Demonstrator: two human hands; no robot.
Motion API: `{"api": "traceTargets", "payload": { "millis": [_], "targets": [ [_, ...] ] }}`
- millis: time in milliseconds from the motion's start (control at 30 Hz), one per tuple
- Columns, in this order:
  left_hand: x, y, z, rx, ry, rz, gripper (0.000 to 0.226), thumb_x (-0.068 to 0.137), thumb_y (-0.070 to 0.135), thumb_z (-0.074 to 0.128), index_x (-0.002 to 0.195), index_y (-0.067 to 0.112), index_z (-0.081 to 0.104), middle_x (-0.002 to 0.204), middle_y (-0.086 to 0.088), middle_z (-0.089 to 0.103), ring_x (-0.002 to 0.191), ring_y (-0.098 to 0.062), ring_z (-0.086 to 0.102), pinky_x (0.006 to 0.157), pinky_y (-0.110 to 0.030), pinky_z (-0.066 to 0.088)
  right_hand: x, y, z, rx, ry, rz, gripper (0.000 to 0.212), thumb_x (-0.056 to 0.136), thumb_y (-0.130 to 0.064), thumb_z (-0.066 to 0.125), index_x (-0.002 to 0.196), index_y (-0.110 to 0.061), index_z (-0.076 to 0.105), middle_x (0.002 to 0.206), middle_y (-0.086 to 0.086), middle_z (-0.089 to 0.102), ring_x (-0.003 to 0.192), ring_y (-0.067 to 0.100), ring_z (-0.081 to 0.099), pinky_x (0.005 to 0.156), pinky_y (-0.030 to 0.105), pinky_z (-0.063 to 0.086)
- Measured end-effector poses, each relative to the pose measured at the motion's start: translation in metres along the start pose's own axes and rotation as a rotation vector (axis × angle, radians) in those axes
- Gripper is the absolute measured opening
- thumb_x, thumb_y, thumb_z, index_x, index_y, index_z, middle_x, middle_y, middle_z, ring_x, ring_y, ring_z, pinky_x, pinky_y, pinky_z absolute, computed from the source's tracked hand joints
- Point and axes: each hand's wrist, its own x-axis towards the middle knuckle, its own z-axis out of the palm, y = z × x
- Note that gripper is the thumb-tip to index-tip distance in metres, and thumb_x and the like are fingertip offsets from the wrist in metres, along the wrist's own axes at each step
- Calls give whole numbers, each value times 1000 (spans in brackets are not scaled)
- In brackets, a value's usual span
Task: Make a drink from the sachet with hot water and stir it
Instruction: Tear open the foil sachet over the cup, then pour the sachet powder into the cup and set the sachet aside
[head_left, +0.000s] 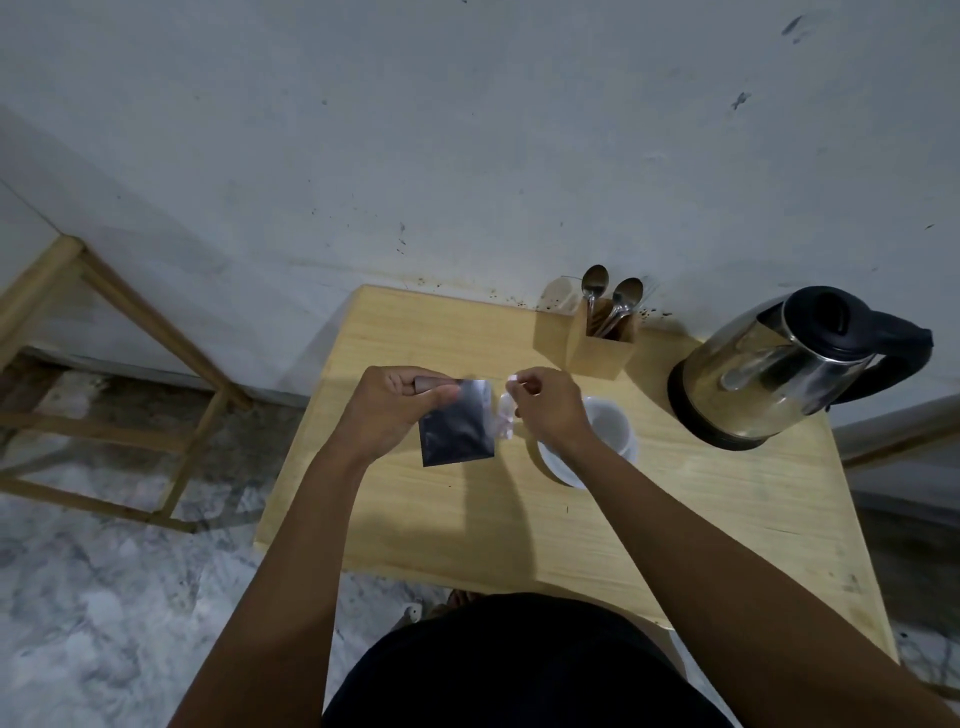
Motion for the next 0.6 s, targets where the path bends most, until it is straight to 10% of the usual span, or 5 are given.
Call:
{"api": "traceTargets", "payload": {
  "millis": [233,433,600],
  "targets": [
    [-5,-5,0,60,78,-41,12,81,18,72,92,20,77,78,20,73,68,13,65,56,-2,45,5,3,23,-16,-103,88,31,94,-20,44,76,0,61,82,14,66,90,39,66,69,38,50],
    [-4,-3,13,26,90,-42,11,82,19,72,91,20,77,80,19,73,71,12,66,57,-3,47,-29,6,-8,387,-399,70,36,95,-42,57,107,-12,72,103,6,75,95,26,71,87,40,55],
    [0,11,46,13,17,-26,13,83,20,70,91,11,77,78,8,73,66,2,66,61,-16,52,-46,21,-38,283,-298,-45,29,97,-23,60,75,-6,65,62,-6,62,61,10,53,64,21,44]
  ]
}}
